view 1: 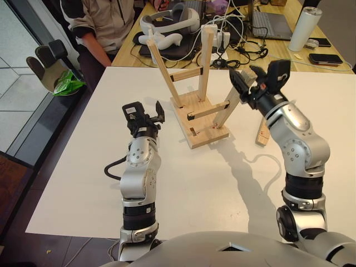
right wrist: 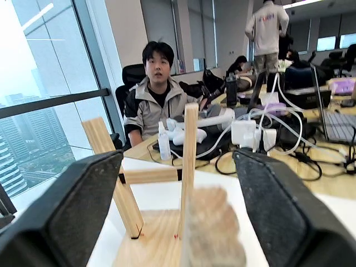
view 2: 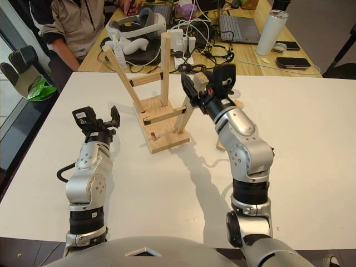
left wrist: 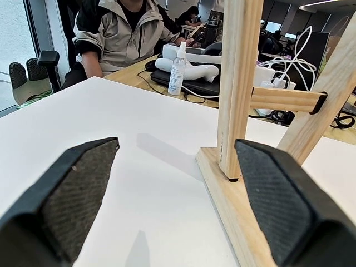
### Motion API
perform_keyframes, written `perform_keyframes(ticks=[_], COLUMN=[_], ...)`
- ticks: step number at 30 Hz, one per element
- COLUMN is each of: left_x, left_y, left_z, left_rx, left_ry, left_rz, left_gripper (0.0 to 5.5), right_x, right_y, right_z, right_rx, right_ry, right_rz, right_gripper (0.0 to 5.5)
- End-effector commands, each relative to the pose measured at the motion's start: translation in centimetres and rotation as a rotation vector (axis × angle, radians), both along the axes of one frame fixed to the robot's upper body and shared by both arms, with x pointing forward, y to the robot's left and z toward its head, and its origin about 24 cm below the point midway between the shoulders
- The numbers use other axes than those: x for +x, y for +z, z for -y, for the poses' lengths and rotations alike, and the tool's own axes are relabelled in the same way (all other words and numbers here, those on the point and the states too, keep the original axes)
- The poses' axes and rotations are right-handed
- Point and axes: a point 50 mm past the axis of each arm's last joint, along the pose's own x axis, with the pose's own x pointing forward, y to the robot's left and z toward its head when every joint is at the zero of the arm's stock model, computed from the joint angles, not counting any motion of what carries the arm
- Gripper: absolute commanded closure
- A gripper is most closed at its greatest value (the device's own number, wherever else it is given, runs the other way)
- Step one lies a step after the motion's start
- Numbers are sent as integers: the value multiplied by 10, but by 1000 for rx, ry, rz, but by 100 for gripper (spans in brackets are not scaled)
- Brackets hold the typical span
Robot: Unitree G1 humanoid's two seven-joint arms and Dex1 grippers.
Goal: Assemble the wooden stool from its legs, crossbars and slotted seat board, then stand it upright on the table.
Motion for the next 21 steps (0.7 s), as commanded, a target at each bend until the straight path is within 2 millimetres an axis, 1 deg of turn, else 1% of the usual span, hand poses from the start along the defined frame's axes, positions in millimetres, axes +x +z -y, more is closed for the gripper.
perform_keyframes(ticks=[1,3,4,5,6,7,8,10,11,13,14,16,18,21], left_x=[1,2,2,2,3,3,3,3,3,4,4,4,4,5], left_y=[-3,-3,-3,-3,-3,-3,-3,-3,-3,-3,-3,-3,-3,-3], left_z=[3,3,4,4,4,5,6,7,8,8,8,8,7,7], left_rx=[-31,-31,-31,-31,-32,-33,-34,-35,-36,-37,-38,-40,-40,-40], left_ry=[0,-1,-2,-2,-4,-6,-9,-12,-13,-13,-12,-10,-9,-9], left_rz=[-9,-8,-8,-7,-6,-7,-7,-7,-7,-8,-8,-8,-9,-10], left_gripper=[164,164,164,164,164,164,164,164,164,164,164,164,164,164], right_x=[10,18,23,28,35,39,44,48,47,38,34,30,29,32], right_y=[57,79,85,88,84,80,70,40,19,-17,-27,-34,-34,-23], right_z=[1,3,5,7,10,12,13,11,7,2,0,-2,-3,-2], right_rx=[41,57,57,58,53,47,49,33,-3,-84,-104,-114,-102,-57], right_ry=[-22,-47,-62,-80,-99,-112,-117,-91,-63,4,24,40,43,35], right_rz=[158,197,201,192,164,136,84,-56,-159,-321,-360,-382,-376,-316], right_gripper=[190,190,190,190,190,190,190,190,190,190,190,190,190,190])
